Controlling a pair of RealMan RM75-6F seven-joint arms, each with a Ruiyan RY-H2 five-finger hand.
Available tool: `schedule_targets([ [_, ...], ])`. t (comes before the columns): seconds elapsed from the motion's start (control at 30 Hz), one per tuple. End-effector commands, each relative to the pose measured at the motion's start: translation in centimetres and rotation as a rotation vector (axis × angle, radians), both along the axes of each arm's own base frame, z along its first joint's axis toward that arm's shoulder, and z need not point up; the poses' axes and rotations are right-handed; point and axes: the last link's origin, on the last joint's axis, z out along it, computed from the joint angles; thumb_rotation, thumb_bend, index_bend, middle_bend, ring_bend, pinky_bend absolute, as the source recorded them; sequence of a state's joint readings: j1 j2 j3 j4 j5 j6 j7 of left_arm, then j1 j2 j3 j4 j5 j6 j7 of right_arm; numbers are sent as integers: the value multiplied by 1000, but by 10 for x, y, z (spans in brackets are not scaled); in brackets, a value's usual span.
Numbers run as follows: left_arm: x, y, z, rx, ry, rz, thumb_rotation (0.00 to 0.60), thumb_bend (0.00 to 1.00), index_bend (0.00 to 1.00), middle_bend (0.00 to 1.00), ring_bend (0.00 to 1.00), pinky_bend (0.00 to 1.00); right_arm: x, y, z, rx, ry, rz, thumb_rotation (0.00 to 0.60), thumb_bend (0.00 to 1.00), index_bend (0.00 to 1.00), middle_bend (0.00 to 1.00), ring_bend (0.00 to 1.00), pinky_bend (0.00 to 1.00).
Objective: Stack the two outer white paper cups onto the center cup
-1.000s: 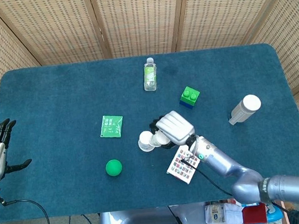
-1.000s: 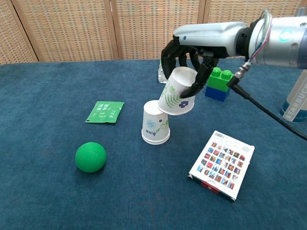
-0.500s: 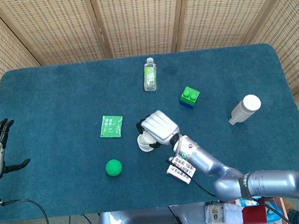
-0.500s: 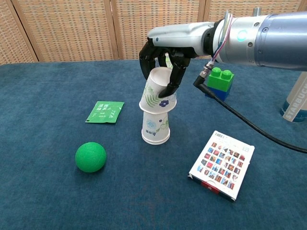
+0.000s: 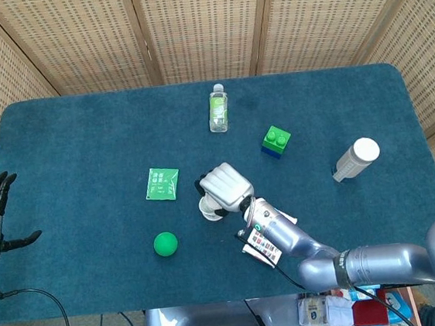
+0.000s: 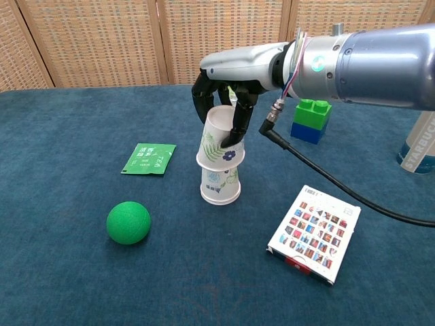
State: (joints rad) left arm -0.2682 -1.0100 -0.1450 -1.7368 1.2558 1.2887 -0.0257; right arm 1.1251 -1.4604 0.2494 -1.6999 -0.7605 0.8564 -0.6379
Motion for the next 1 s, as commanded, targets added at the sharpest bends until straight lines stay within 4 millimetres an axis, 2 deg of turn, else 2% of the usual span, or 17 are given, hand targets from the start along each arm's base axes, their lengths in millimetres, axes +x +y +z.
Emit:
schedule_targets([
  [0.03, 0, 0, 0, 0, -3, -2, 600, 97, 0, 0, 0, 0, 0, 0, 0, -5, 10, 2, 600, 363, 411, 332, 339, 609],
  [0.13, 0, 0, 1, -1, -3, -1, 600, 97, 0, 0, 0, 0, 1, 0, 0, -22, 6, 5, 600, 226, 335, 210, 236, 511],
  [0.23, 0, 0, 0, -2, -3, -1, 600, 97, 0, 0, 0, 0, 1, 1, -1, -28, 6, 9, 600, 176, 297, 146, 161, 400],
  [0.3, -1, 0, 0, -4, -1, 0, 600, 98, 0, 0, 0, 0, 1, 1, -1, -29, 4, 10, 600, 157, 293, 136, 148, 363],
  [0.57, -1, 0, -1, -9, 1, 3, 600, 97, 0, 0, 0, 0, -7, 3, 6, -50, -8, 8, 600, 152, 293, 126, 139, 316],
  [0.67, -1, 1, -1, -9, 2, 2, 600, 97, 0, 0, 0, 0, -17, 8, 11, -58, -12, 18, 600, 153, 293, 139, 138, 232],
  [0.83, -1, 0, -2, -7, 9, -2, 600, 98, 0, 0, 0, 0, -62, 21, 34, -120, -13, 45, 600, 150, 285, 89, 34, 18],
  [0.9, -1, -1, -2, -4, 12, -3, 600, 98, 0, 0, 0, 0, -83, 25, 47, -170, -8, 54, 600, 126, 255, 43, 6, 0],
  [1.0, -4, -4, -3, 2, 18, -3, 600, 98, 0, 0, 0, 0, -130, 35, 73, -282, -17, 55, 600, 35, 140, 0, 0, 0],
])
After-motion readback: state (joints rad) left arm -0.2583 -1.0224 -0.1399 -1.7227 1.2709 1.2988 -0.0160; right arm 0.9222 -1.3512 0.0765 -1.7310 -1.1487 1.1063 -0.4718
